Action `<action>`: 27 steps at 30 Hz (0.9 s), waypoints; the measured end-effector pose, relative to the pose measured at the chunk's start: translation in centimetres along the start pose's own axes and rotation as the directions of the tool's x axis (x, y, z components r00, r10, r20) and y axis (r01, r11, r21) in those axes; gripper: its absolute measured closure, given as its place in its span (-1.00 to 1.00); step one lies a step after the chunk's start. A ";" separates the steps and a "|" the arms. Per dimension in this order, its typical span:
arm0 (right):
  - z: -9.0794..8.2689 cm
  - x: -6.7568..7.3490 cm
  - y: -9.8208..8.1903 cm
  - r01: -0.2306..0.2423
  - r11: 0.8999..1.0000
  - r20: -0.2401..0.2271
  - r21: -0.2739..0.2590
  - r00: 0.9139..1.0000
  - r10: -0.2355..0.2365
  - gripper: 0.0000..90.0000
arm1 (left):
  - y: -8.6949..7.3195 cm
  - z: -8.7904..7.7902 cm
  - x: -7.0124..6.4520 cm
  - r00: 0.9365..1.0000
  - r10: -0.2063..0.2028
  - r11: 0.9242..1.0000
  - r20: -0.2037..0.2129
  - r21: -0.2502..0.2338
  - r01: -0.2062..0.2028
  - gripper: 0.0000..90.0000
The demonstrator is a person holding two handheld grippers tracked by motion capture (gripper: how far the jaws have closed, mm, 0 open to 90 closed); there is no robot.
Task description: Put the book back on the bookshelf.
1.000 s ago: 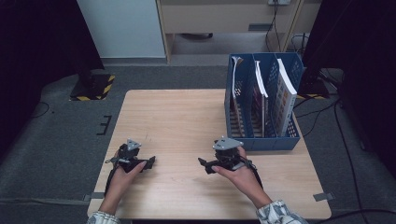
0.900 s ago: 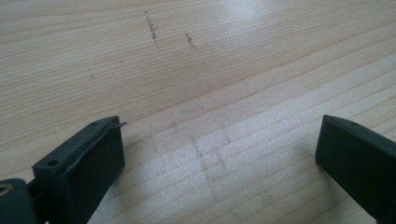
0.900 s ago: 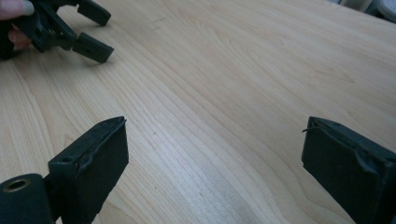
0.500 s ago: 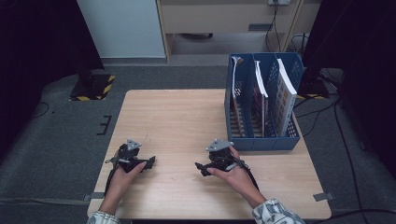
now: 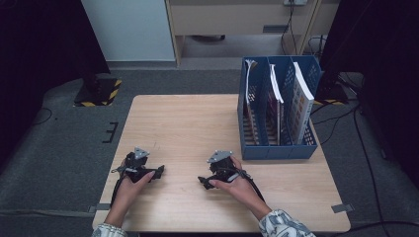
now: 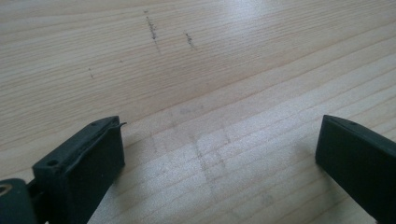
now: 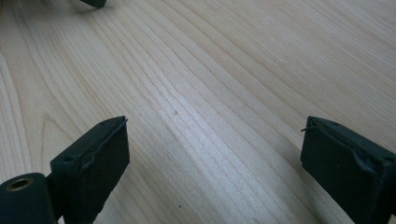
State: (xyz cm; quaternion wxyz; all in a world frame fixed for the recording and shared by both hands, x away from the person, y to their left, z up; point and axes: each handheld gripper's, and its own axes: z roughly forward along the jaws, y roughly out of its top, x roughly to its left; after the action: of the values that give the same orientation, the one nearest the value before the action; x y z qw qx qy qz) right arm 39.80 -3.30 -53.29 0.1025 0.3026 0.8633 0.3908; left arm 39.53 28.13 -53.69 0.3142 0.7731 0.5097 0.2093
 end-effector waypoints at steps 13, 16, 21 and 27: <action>0.6 -1.0 0.0 -0.035 0.999 0.009 0.001 0.999 0.035 -0.81 | 0.0 0.0 0.0 1.000 0.001 1.000 0.000 0.000 -0.001 -0.99; 0.7 -1.0 0.0 -0.041 0.999 0.015 -0.005 0.999 0.041 -0.81 | 0.0 0.0 0.0 1.000 0.001 1.000 0.001 0.000 -0.001 -0.99; 0.8 -0.9 0.0 -0.041 0.999 0.017 -0.004 0.999 0.041 -0.81 | 0.0 0.0 0.0 1.000 0.001 1.000 0.001 0.000 -0.001 -0.99; 0.8 -0.9 0.0 -0.036 0.999 0.024 -0.001 0.999 0.036 -0.82 | 0.0 0.0 0.0 1.000 0.001 1.000 0.001 0.000 -0.001 -0.99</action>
State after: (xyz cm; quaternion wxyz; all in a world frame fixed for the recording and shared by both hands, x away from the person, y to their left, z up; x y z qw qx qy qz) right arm 40.86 -3.33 -53.84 0.1058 0.3226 0.8563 0.3891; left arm 39.53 28.12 -53.69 0.3142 0.7733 0.5094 0.2091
